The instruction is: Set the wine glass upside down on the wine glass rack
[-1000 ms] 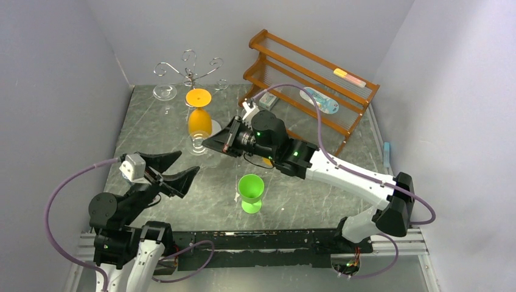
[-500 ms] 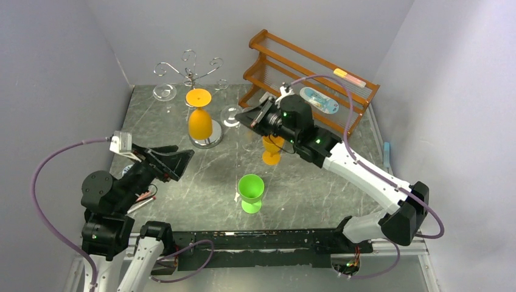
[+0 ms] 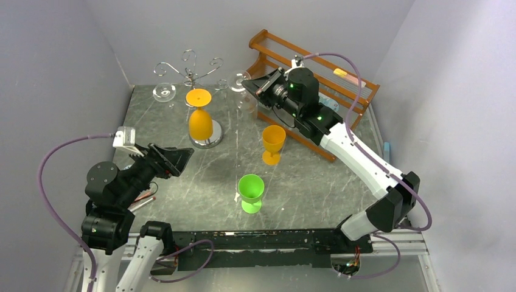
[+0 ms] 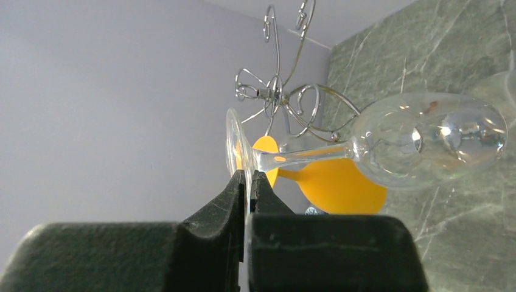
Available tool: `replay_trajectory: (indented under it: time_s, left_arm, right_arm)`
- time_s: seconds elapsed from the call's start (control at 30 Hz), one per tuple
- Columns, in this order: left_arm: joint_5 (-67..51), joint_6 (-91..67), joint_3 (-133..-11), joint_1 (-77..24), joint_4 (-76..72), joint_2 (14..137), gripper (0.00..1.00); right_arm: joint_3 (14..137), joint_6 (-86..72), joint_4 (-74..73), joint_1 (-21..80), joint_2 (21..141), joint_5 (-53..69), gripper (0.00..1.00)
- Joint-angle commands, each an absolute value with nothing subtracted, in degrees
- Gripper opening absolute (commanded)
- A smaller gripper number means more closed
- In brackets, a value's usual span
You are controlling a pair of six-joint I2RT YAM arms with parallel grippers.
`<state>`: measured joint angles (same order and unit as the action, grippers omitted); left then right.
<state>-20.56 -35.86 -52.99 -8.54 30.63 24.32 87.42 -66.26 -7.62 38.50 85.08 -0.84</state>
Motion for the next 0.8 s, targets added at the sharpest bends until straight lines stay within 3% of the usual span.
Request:
replay_trajectory:
  time_s: [0.0, 0.77]
  left_arm:
    - [-18.23, -36.29, -54.76, -8.79, 33.63, 24.84, 0.82]
    - [-16.64, -36.00, -54.34, -8.79, 35.37, 25.40, 0.81]
  right_arm:
    - [89.17, -68.51, -3.97, 38.06, 85.74, -0.24, 0.00]
    - [94.06, -66.23, -0.27, 36.59, 90.70, -1.41, 0.00]
